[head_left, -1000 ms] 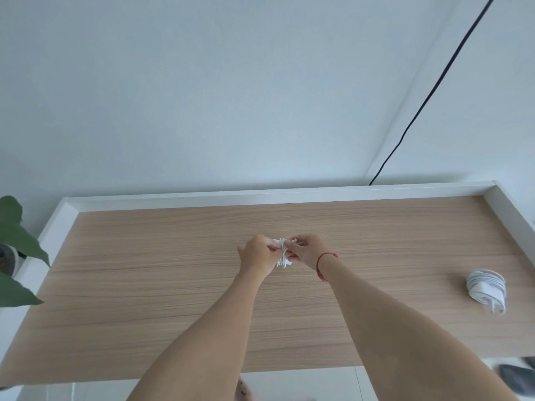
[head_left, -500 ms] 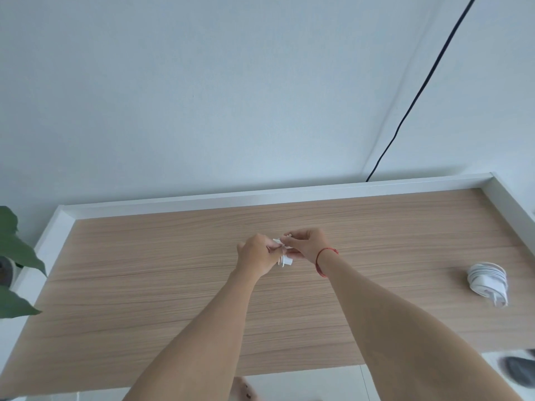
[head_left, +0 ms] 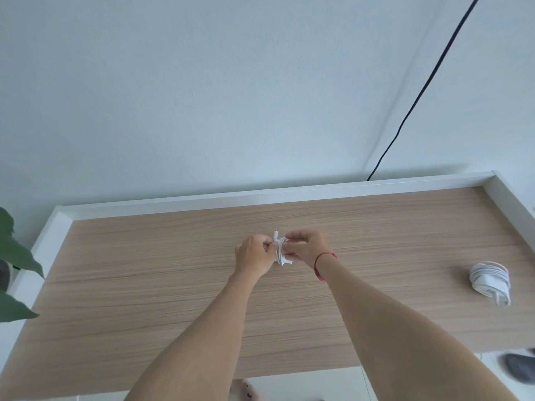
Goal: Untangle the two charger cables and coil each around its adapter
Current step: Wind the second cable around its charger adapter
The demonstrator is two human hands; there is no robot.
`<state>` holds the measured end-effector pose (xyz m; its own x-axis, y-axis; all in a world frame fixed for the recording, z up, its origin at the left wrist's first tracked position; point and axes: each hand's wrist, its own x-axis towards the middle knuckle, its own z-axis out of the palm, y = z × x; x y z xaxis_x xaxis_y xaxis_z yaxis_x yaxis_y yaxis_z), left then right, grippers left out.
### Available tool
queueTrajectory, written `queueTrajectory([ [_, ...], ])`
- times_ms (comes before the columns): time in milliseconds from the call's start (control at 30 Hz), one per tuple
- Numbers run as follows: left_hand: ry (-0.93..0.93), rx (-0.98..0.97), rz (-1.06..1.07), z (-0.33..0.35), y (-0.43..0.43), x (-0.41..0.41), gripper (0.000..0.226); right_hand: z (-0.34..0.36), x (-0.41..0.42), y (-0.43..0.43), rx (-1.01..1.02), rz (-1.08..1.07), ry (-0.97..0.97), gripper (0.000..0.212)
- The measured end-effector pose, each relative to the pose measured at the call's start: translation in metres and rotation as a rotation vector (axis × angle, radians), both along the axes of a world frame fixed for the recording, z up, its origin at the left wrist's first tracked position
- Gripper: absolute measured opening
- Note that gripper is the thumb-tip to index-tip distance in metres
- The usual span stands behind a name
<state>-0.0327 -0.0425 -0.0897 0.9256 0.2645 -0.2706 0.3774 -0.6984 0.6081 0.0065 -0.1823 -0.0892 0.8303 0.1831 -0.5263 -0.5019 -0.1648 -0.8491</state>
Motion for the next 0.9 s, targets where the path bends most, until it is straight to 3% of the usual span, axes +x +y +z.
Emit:
queueTrajectory([
  [233,-0.025,-0.062,0.114,-0.002,-0.004,0.003,0.016,-0.011,0.001,-0.004,-0.292,0.111,-0.174,0.010],
  [500,-0.011,0.010,0.095,0.000,-0.005,0.005,0.017,-0.014,-0.004,-0.017,-0.042,0.028,0.088,0.023],
  [700,0.002,0.078,0.025,0.001,-0.004,0.006,0.015,-0.012,-0.008,-0.021,-0.094,0.103,-0.013,0.007],
  [900,-0.023,0.070,-0.072,0.003,0.001,0.006,0.019,-0.014,-0.001,-0.001,-0.326,0.025,-0.067,0.035],
])
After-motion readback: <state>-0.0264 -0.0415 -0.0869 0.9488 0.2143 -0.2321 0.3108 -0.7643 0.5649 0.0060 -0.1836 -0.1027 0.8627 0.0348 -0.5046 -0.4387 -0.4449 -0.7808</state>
